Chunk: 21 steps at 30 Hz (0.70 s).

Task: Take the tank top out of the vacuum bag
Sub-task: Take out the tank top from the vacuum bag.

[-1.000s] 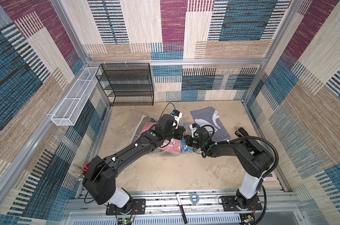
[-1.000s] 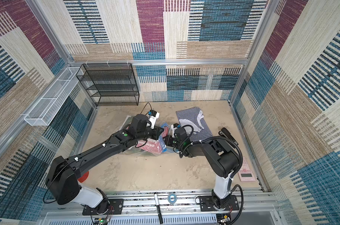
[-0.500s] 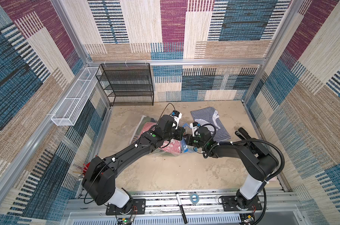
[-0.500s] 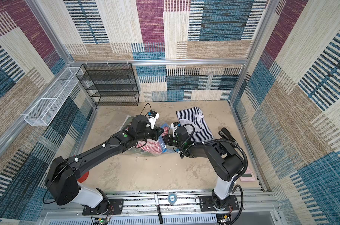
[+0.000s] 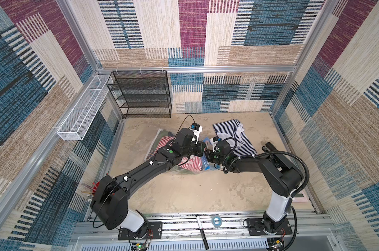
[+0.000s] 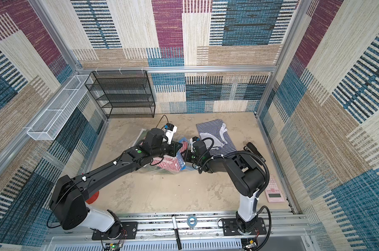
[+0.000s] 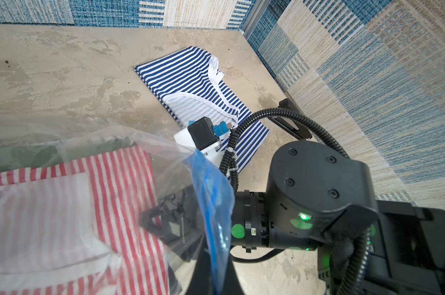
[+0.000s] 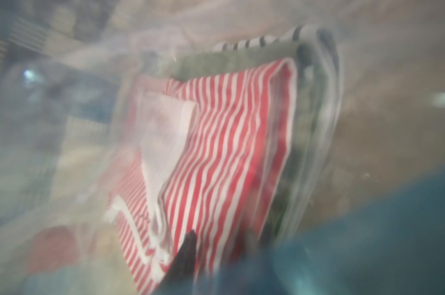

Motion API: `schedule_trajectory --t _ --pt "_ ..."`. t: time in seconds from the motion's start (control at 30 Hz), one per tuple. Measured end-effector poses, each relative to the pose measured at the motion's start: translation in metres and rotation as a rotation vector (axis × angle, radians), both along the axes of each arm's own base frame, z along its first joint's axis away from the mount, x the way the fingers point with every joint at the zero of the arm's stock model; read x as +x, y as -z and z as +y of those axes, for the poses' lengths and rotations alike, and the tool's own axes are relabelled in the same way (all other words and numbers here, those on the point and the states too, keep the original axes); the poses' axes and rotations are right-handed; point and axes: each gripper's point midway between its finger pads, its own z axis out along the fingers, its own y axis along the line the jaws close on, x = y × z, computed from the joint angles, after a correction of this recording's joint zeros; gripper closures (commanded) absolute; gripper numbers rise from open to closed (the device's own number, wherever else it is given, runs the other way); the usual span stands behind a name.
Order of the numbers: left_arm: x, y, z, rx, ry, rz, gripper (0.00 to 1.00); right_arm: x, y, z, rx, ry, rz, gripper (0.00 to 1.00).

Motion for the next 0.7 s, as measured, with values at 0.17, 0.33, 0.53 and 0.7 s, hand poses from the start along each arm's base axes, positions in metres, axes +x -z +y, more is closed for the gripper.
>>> schedule_trajectory --t 0.17,0.33,0.53,0.7 --pt "0.0007 0.0032 -0.0006 0.004 0.001 0.005 1.0 0.0004 -0.0001 0.0016 -0.007 -0.01 0.006 0.6" --pt "0.0008 0.0032 -0.0008 0.003 0.001 0.004 1.0 -0.0048 -0.003 -0.0046 -0.027 -0.004 0.005 0.6" --pt "-0.0007 0.0076 0.0 0.007 0.003 0.011 1.0 -0.0065 0.0012 -0.006 -0.042 -0.006 0.015 0.61" --pt "-0.0012 0.007 0.0013 0.006 0.001 0.009 1.0 -0.0031 0.0 -0.0032 -0.038 -0.009 0.014 0.61"
